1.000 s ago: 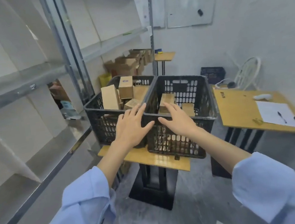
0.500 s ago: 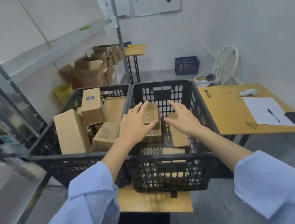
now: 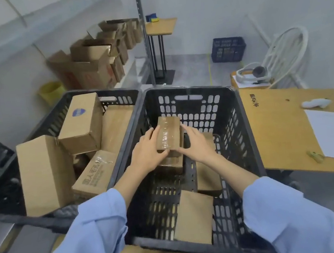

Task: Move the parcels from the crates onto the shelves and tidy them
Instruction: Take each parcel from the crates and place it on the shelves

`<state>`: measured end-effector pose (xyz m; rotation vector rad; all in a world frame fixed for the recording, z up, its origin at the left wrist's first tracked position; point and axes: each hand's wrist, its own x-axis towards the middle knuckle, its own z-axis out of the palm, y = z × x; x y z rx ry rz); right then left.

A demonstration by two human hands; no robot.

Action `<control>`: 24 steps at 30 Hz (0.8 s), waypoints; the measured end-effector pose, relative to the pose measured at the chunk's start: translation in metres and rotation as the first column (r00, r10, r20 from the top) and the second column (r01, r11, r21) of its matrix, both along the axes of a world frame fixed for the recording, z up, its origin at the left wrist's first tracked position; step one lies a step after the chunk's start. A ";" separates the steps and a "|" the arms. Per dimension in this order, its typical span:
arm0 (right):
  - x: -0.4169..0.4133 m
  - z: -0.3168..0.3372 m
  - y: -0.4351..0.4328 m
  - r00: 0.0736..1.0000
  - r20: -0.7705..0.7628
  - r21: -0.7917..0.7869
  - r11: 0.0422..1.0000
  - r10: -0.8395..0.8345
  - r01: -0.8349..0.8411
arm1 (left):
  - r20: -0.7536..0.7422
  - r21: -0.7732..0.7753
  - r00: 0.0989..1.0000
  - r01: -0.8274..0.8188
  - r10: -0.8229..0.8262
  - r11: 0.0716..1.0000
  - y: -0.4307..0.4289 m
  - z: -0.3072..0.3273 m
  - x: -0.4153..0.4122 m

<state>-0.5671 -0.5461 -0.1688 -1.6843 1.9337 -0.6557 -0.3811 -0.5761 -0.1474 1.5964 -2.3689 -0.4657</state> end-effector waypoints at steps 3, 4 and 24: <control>-0.008 -0.024 -0.021 1.000 0.017 0.039 0.999 0.014 -0.015 | 0.038 0.059 0.999 -0.039 0.037 0.998 -0.013 -0.020 -0.009; -0.009 -0.031 -0.027 1.000 0.021 0.050 0.999 0.014 -0.015 | 0.036 0.083 0.998 -0.051 0.048 0.995 -0.017 -0.028 -0.012; -0.006 -0.094 -0.068 0.985 0.173 0.117 0.993 0.002 -0.023 | -0.357 0.316 0.905 -0.117 0.232 0.942 -0.057 -0.088 -0.031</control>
